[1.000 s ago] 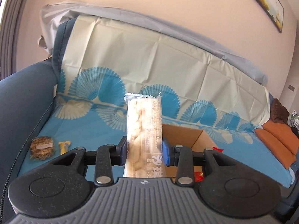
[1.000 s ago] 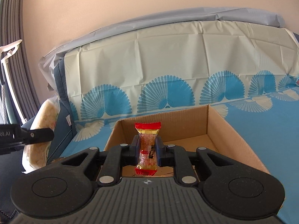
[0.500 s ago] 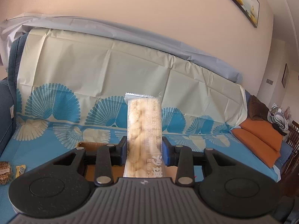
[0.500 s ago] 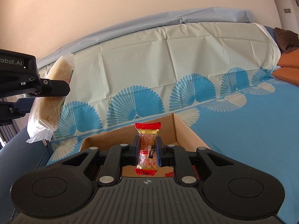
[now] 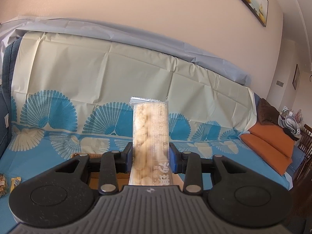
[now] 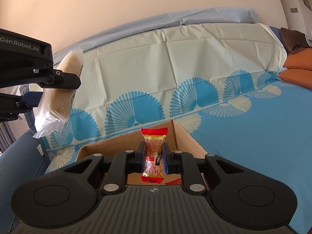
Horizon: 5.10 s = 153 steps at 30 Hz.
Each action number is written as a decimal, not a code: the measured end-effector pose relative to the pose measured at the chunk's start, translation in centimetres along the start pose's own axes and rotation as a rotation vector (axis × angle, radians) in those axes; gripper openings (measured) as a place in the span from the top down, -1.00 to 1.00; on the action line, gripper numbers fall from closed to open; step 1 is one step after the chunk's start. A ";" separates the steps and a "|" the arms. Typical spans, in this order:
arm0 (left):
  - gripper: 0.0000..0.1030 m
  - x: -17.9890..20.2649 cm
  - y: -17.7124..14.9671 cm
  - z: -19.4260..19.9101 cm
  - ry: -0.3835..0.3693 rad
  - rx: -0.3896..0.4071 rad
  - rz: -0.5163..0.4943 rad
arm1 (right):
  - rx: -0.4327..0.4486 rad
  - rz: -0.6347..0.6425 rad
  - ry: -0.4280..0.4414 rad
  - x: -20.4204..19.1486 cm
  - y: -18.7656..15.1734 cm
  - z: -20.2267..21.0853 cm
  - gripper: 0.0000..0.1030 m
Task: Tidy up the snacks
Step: 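Lift and carry the puffed rice bar and red candy over the box with both tools, then open both tools to drop the puffed rice bar and red candy into the box, then move both tools back to the nut cluster pack and yellow wafer bar, then grasp the yellow wafer bar with the right tool while the left tool reaches the nut pack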
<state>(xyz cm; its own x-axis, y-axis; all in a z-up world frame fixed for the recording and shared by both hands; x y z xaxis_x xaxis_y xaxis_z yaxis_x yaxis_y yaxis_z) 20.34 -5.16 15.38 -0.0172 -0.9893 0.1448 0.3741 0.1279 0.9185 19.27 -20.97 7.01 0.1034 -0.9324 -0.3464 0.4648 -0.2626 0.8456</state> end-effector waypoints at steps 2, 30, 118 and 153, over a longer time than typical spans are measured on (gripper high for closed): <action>0.22 -0.1 0.1 -0.1 0.005 -0.005 0.002 | 0.001 0.005 0.000 0.0 0.0 0.0 0.66; -0.51 -19.8 -12.2 8.4 0.310 -0.089 -0.128 | -0.059 0.180 0.007 -3.3 -2.4 0.0 -0.26; 0.05 -32.5 -17.1 10.1 0.275 0.009 0.465 | -0.566 0.484 0.303 -20.2 -19.1 -1.5 0.50; -0.64 -35.6 -15.8 -8.6 0.793 -0.370 0.329 | -0.644 0.426 0.435 -15.4 -22.2 0.4 0.23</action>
<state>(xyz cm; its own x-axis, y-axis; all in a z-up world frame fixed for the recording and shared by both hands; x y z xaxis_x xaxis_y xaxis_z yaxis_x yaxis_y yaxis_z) 23.03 27.45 -7.49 0.7284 -0.6839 -0.0420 0.5221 0.5142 0.6804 7.02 -0.85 -6.25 0.6449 -0.7077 -0.2885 0.7017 0.3987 0.5905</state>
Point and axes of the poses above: each gripper's, at about its wrist camera, not at the fingertips, and z roughly against the way its jaws point, x to its right, y to its top, the point moved 2 cm from there along -z, roughly the way its jaws point, and after that the axes turned 5 degrees about -z, right-handed, at the moved point
